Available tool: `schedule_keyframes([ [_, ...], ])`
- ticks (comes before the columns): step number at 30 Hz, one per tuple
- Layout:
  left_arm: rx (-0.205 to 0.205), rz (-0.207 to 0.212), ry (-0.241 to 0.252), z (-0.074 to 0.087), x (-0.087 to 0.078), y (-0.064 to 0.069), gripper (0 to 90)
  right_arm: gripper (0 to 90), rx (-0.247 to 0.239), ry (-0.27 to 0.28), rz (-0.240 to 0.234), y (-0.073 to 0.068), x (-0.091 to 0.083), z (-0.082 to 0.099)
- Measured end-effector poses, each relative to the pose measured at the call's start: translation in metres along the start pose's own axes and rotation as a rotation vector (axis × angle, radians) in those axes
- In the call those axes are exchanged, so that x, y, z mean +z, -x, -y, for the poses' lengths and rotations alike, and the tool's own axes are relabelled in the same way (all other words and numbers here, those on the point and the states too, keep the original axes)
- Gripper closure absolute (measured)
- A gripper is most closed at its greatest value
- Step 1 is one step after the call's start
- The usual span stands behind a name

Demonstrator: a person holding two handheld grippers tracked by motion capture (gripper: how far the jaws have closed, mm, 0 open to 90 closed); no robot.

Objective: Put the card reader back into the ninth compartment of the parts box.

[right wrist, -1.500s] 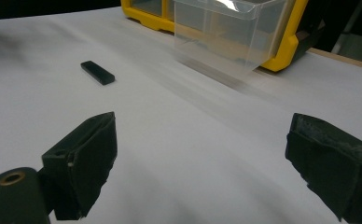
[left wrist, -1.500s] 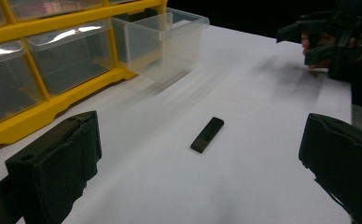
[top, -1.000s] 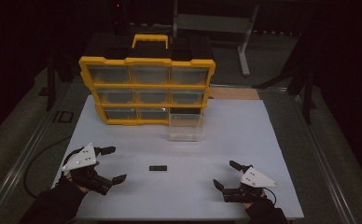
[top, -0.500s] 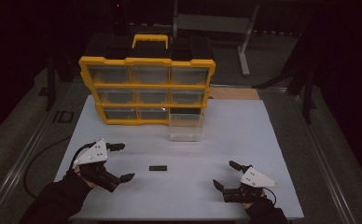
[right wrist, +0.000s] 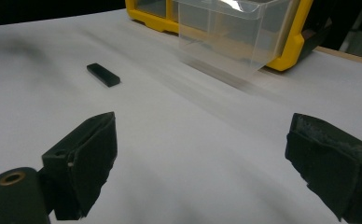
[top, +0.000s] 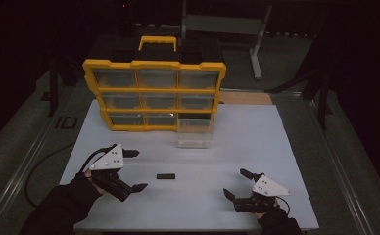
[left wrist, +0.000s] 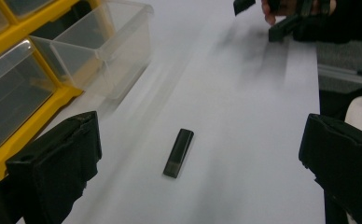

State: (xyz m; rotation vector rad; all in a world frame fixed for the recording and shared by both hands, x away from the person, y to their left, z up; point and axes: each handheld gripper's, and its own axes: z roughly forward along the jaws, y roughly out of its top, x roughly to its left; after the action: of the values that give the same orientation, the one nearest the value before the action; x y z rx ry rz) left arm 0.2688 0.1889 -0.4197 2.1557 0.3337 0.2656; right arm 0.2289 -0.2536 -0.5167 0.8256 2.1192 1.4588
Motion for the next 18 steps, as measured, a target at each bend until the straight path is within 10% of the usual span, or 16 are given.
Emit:
schedule_keyframes([
  [18, 0.083, 0.083, -0.172, -0.023, 0.026, -0.002, 0.4, 9.1, -0.003, -0.001, -0.003, -0.001, 0.001, 0.0],
])
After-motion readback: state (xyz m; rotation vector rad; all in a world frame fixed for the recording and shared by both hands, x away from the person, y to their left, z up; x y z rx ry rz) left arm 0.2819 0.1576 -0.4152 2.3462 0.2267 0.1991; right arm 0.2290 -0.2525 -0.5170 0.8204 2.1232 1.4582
